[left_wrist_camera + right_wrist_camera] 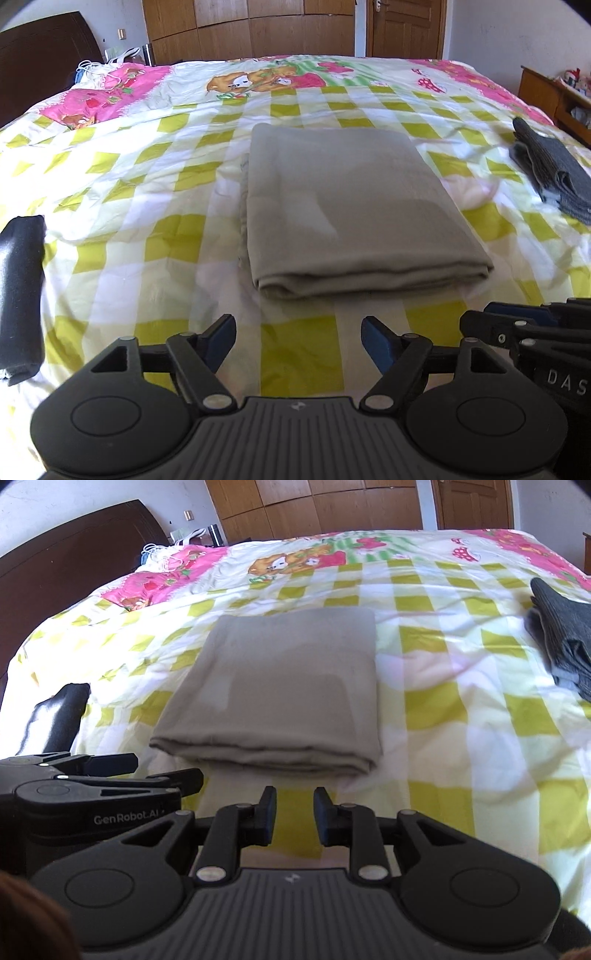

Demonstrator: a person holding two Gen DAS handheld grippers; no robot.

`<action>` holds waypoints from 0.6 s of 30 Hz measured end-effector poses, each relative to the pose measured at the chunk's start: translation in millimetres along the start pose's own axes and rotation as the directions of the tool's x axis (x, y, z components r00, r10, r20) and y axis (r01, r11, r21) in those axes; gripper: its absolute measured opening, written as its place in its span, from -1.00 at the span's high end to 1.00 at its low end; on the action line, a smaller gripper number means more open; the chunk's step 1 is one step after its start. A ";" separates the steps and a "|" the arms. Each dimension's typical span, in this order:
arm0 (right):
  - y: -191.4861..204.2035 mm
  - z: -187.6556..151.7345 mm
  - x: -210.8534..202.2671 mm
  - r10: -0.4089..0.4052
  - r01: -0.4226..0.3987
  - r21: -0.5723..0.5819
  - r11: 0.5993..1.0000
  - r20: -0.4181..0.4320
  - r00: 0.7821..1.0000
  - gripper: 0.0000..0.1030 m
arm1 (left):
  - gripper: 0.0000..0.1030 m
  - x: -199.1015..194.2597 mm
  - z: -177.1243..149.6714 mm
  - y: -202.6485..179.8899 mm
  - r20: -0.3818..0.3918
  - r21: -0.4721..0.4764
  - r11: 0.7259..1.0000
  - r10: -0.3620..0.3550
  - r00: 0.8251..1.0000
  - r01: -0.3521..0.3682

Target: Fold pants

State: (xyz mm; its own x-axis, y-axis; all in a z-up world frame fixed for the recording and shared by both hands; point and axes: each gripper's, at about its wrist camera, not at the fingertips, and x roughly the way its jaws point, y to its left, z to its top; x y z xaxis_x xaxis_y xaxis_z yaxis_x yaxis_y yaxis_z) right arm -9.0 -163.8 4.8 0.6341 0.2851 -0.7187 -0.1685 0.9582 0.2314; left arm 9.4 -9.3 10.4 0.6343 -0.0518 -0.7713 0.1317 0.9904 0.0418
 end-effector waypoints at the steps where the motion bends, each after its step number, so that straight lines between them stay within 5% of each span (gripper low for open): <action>1: -0.8 -2.1 -1.2 -0.003 0.003 0.007 1.000 -0.002 1.000 0.53 | -0.68 -1.6 -2.9 -1.6 -0.002 0.008 1.000 0.008 1.000 -0.008; 18: 4.4 -13.1 0.6 -0.038 0.038 -0.012 0.999 -0.025 0.999 0.53 | -0.76 -6.2 -17.7 -5.8 -0.026 -0.003 0.999 -0.034 0.999 0.034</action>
State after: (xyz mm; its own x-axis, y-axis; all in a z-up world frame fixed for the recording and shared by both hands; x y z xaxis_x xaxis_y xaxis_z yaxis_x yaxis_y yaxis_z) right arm -19.2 -159.1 -3.2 0.6213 0.2491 -0.7429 -0.1534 0.9684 0.1965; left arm -8.8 -12.5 3.7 0.6094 -0.0825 -0.7886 0.1508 0.9885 0.0131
